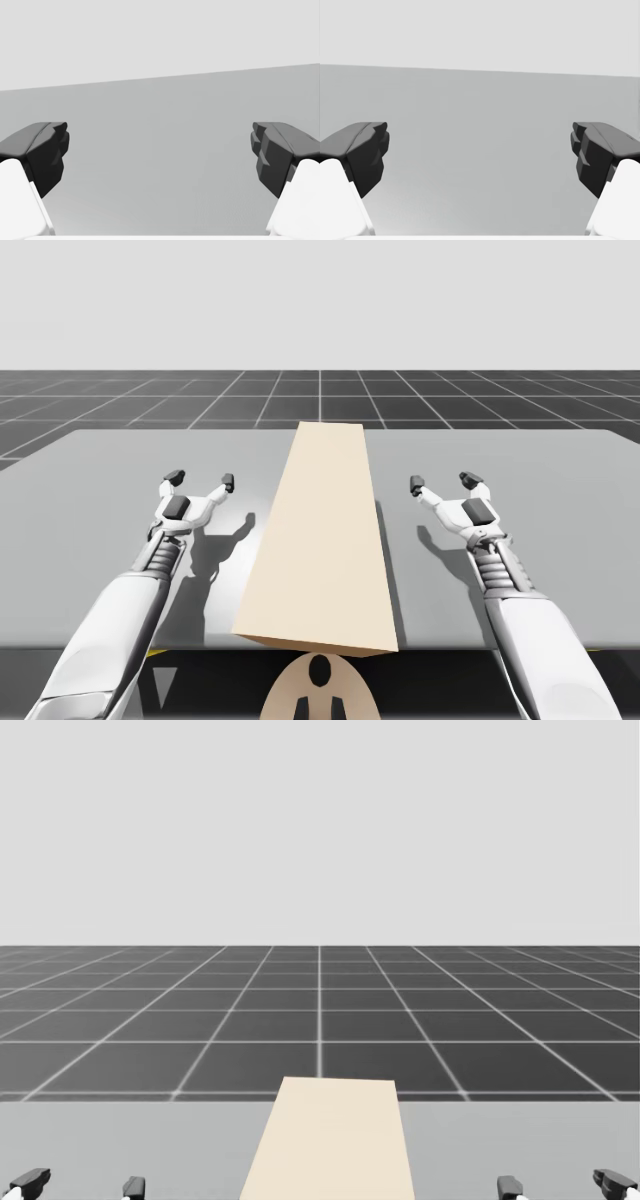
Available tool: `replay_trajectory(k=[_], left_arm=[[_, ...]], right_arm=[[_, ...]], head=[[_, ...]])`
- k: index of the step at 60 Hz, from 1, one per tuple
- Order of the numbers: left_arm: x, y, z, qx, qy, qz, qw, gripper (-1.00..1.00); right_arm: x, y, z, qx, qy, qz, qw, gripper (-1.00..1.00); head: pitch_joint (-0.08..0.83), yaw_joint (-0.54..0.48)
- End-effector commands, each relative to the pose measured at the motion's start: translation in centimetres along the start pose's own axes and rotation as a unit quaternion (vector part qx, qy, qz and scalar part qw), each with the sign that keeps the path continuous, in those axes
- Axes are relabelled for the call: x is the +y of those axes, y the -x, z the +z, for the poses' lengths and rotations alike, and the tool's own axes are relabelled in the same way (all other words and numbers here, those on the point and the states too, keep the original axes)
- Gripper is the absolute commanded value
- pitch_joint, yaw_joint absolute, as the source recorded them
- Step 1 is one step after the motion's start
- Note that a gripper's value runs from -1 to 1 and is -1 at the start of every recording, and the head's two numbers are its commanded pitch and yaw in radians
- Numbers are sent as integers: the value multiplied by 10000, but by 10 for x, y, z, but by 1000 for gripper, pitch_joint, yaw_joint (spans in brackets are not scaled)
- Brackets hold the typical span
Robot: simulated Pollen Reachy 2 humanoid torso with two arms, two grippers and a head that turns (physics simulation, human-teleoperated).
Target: Retrieve the object from inside the box.
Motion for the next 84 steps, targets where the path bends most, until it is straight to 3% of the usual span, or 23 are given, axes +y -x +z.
replay_trajectory(k=[1, 6, 11, 15, 23, 28, 32, 34, 37, 46, 50, 62, 65, 76, 84], left_arm=[[0, 0, 0, 6, 2, -4, 10000, -1000], [0, 1, -1, 95, 23, 7, 10000, -1000], [0, 9, -6, 799, 244, 78, 9965, -1000], [-1, 16, -7, 1145, 509, -115, 9920, -1000], [-12, 20, -2, 1285, 1255, -333, 9832, -1000], [-20, 21, 3, 1238, 1701, -491, 9764, -1000], [-25, 20, 8, 1157, 2084, -575, 9695, -1000], [-27, 20, 11, 1110, 2219, -627, 9667, -1000], [-28, 19, 13, 1051, 2383, -646, 9633, -1000], [-36, 17, 23, 775, 2932, -825, 9493, -1000], [-40, 15, 27, 642, 3178, -825, 9424, -1000], [-58, 9, 39, 511, 3759, -803, 9218, -1000], [-63, 7, 42, 489, 3916, -730, 9159, -1000], [-80, 0, 48, 440, 4315, -584, 8992, -1000], [-96, -2, 51, 499, 4727, -501, 8784, -1000]], right_arm=[[1, 1, 1, 56, 26, 34, 10000, -1000], [1, 2, 0, 118, -116, 29, 9999, -1000], [0, 6, -1, 412, -464, 100, 9980, -1000], [2, 11, -1, 564, -659, 183, 9961, -1000], [8, 21, 0, 758, -1248, 400, 9885, -1000], [14, 25, 2, 728, -1660, 499, 9822, -1000], [20, 29, 6, 714, -2147, 693, 9716, -1000], [23, 30, 9, 758, -2370, 653, 9664, -1000], [27, 31, 11, 696, -2592, 747, 9604, -1000], [48, 32, 25, 501, -3470, 948, 9317, -1000], [53, 34, 28, 422, -3613, 1058, 9255, -1000], [50, 34, 35, 230, -3766, 1048, 9201, -1000], [48, 35, 38, 172, -3846, 931, 9182, -1000], [49, 35, 44, -1, -4013, 1004, 9104, -1000], [51, 35, 51, -79, -4167, 1075, 9027, -1000]], head=[[6, -1], [7, -1], [8, -1], [9, 0], [10, -1], [9, -2], [10, -2], [10, -2], [10, -3], [11, -4], [10, -5], [7, -8], [11, -14], [12, -19], [18, -21]])
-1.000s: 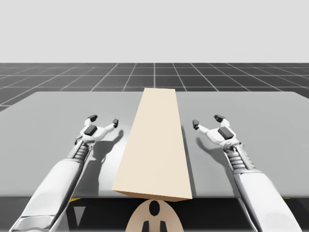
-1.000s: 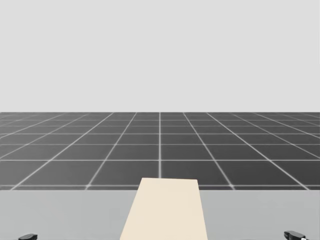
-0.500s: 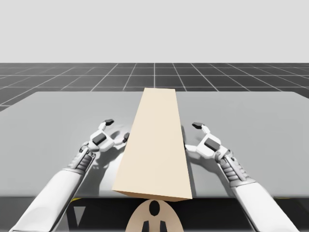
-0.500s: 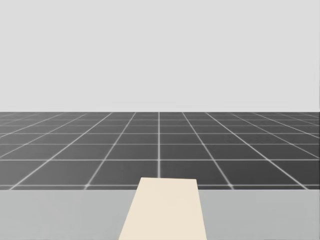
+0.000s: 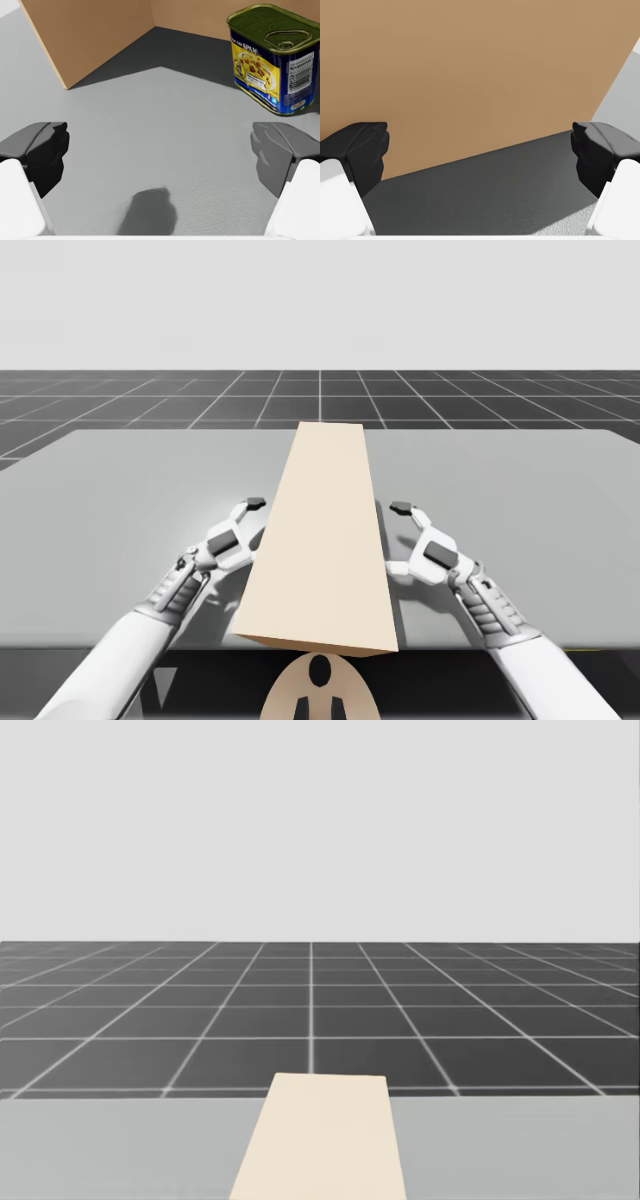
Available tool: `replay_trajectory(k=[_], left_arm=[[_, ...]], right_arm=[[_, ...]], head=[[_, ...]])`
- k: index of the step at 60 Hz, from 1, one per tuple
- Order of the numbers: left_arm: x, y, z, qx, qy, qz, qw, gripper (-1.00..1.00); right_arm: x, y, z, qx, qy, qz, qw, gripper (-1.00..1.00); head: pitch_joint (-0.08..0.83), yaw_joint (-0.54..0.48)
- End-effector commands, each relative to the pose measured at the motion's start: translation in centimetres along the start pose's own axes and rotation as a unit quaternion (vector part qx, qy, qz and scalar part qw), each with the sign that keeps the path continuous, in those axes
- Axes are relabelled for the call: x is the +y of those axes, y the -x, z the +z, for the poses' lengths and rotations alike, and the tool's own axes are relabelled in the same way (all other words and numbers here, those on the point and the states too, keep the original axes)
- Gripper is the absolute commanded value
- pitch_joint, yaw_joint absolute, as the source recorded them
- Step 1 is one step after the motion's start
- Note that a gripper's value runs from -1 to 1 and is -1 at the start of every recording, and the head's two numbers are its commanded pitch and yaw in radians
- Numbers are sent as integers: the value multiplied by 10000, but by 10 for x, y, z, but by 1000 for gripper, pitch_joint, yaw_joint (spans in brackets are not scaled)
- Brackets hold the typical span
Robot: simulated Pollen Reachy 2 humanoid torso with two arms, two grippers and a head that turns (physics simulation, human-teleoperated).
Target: Retrieve the object from inside the box.
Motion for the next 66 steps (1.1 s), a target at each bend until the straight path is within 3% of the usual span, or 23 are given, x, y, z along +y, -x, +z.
replay_trajectory(k=[1, 5, 8, 13, 15, 20, 31, 37, 46, 56, 66], left_arm=[[-15, -6, -12, -57, 571, 92, 9983, -1000], [-18, -6, -18, -5, 771, 160, 9969, -1000], [-19, -6, -23, 51, 882, 73, 9961, -1000], [-23, -7, -30, 75, 1135, 145, 9934, -1000], [-25, -7, -35, 64, 1234, 84, 9923, -1000], [-27, -8, -46, 27, 1455, 190, 9892, -1000], [-23, -4, -72, 68, 1792, -74, 9838, -1000], [-17, 4, -82, 55, 1996, -32, 9799, -1000], [-15, 6, -101, 16, 2585, 151, 9659, -1000], [-13, -3, -118, 81, 3046, 51, 9524, -1000], [-26, -8, -134, 38, 3608, 15, 9326, -1000]], right_arm=[[7, 0, 4, -102, -191, 107, 9997, -1000], [8, 0, 5, -113, -226, 125, 9996, -1000], [9, 0, 6, -131, -282, 158, 9994, -1000], [10, 1, 6, -133, -325, 182, 9992, -1000], [11, 1, 6, -143, -370, 202, 9990, -1000], [12, 1, 6, -167, -441, 222, 9986, -1000], [15, 3, 7, -183, -534, 291, 9980, -1000], [16, 3, 7, -210, -570, 304, 9977, -1000], [18, 5, 4, -201, -634, 335, 9972, -1000], [19, 5, 5, -192, -699, 350, 9968, -1000], [22, 7, 3, -144, -788, 370, 9961, -1000]], head=[[19, -21], [19, -22], [19, -24], [20, -26], [20, -27], [19, -27], [13, -38], [14, -47], [7, -55], [1, -65], [13, -73]])
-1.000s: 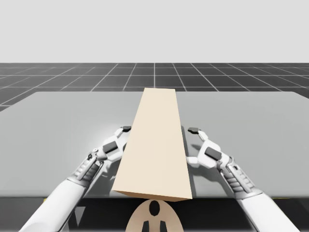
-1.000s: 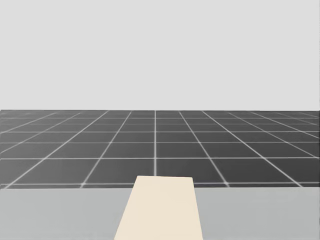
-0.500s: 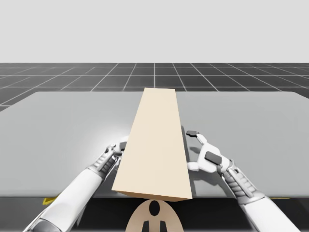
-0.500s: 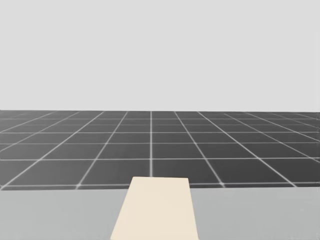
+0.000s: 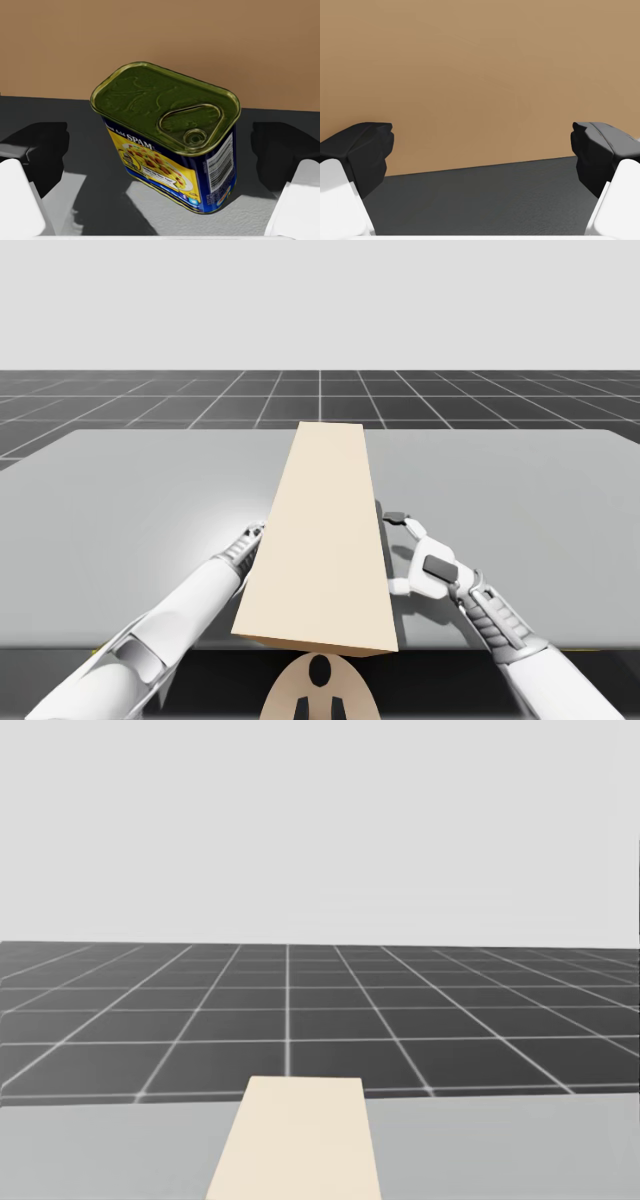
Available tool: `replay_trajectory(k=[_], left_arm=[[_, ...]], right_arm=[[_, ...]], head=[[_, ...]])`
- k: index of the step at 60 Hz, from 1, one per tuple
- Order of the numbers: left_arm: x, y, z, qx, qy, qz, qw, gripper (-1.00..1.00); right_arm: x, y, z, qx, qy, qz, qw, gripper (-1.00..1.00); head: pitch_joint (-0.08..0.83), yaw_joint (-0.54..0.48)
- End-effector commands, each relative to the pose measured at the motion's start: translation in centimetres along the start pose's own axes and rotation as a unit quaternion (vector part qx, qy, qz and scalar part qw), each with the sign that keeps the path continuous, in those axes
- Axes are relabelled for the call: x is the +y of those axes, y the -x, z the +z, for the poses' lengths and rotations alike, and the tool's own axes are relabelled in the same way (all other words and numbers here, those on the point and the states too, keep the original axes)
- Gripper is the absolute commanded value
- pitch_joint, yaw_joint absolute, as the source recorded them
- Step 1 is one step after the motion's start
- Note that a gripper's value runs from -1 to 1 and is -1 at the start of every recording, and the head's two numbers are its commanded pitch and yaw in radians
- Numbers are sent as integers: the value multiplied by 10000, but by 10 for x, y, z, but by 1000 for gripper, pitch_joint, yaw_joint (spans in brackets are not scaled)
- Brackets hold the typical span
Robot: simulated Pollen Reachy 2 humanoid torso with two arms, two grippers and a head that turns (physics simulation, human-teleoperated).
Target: Retrieve the object from inside the box.
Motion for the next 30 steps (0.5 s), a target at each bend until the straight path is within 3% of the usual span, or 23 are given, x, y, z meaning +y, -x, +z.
replay_trajectory(k=[1, 4, 8, 18, 19, 21, 23, 30], left_arm=[[-1, -6, -21, 8, 1450, 222, 9892, -1000], [-1, -5, -26, -1, 1555, 168, 9877, -1000], [-1, -2, -34, -25, 1858, 270, 9822, -1000], [-2, 17, -44, 76, 1965, 497, 9792, -939], [-2, 18, -44, 75, 1952, 508, 9794, -623], [-2, 21, -45, 96, 1979, 574, 9785, 780], [-1, 23, -45, 133, 1983, 602, 9782, 979], [1, 16, -40, 72, 1942, 625, 9789, 1000]], right_arm=[[6, 4, -4, 50, -137, -21, 9999, -1000], [7, 4, -3, 52, -171, -27, 9998, -1000], [7, 5, -3, 66, -187, -26, 9998, -1000], [8, 6, -3, 125, -214, -35, 9997, -1000], [8, 6, -4, 128, -212, -32, 9997, -1000], [9, 7, -4, 140, -222, -37, 9996, -1000], [9, 7, -4, 151, -229, -34, 9996, -1000], [10, 7, -4, 168, -251, -40, 9995, -1000]], head=[[14, -73], [14, -73], [15, -75], [23, -79], [24, -79], [27, -79], [31, -79], [30, -72]])
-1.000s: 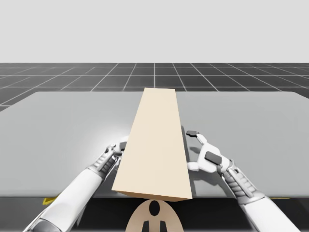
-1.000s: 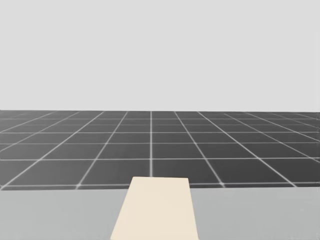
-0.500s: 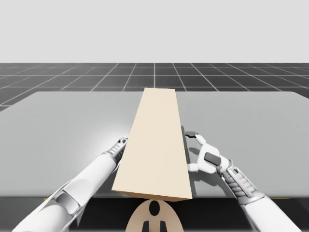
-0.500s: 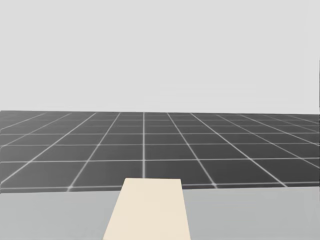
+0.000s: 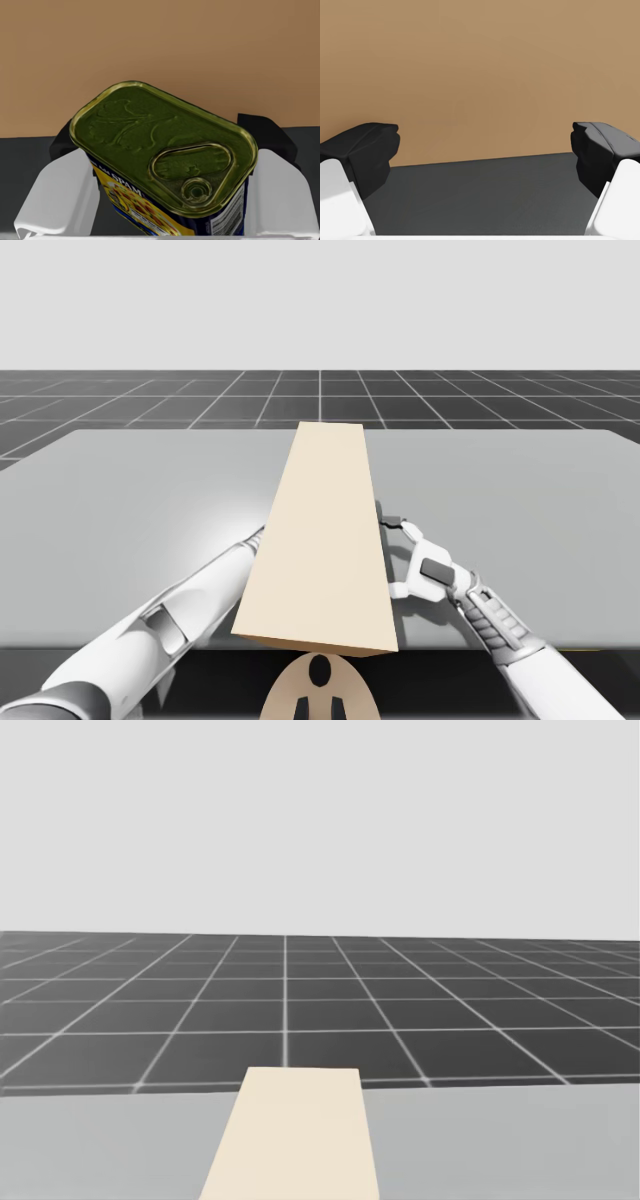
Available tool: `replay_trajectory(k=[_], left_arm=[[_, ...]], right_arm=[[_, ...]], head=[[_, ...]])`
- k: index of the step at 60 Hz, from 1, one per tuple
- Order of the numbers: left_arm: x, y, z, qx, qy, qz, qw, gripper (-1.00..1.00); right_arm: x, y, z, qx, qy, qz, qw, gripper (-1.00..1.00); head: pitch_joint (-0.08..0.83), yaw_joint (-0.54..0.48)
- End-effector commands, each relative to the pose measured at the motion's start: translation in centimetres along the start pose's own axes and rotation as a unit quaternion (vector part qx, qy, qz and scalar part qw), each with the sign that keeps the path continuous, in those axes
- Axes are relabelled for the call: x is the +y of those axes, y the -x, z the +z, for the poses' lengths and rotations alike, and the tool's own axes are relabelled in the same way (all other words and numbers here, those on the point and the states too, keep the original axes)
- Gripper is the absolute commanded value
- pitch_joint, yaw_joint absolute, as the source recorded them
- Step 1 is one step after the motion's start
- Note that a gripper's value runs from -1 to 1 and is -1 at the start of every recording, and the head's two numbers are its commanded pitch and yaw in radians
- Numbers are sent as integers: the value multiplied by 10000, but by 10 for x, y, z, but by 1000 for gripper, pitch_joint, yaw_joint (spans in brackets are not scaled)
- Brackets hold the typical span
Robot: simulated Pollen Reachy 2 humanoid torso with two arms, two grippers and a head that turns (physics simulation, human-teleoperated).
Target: Retrieve the object from inside the box.
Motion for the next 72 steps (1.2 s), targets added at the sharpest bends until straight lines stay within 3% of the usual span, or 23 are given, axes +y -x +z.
replay_trajectory(k=[1, 12, 24, 50, 72], left_arm=[[-5, 7, -2, 155, 1130, 717, 9909, 1000], [-8, -7, 26, 99, 915, 607, 9939, 1000], [-12, -10, 82, 13, 380, 620, 9974, 1000], [-27, -26, 192, -185, -744, 349, 9964, 1000], [-12, -64, 264, -202, -1554, 80, 9876, 1000]], right_arm=[[6, 3, -3, 56, -81, -51, 9999, -1000], [6, 4, -2, 55, -94, -65, 9999, -1000], [5, 4, 0, 76, -96, -84, 9999, -1000], [1, 5, 4, 70, -102, -106, 9999, -1000], [-1, 6, 9, 81, -106, -126, 9998, -1000]], head=[[30, -72], [23, -66], [16, -53], [-2, -49], [-11, -53]])
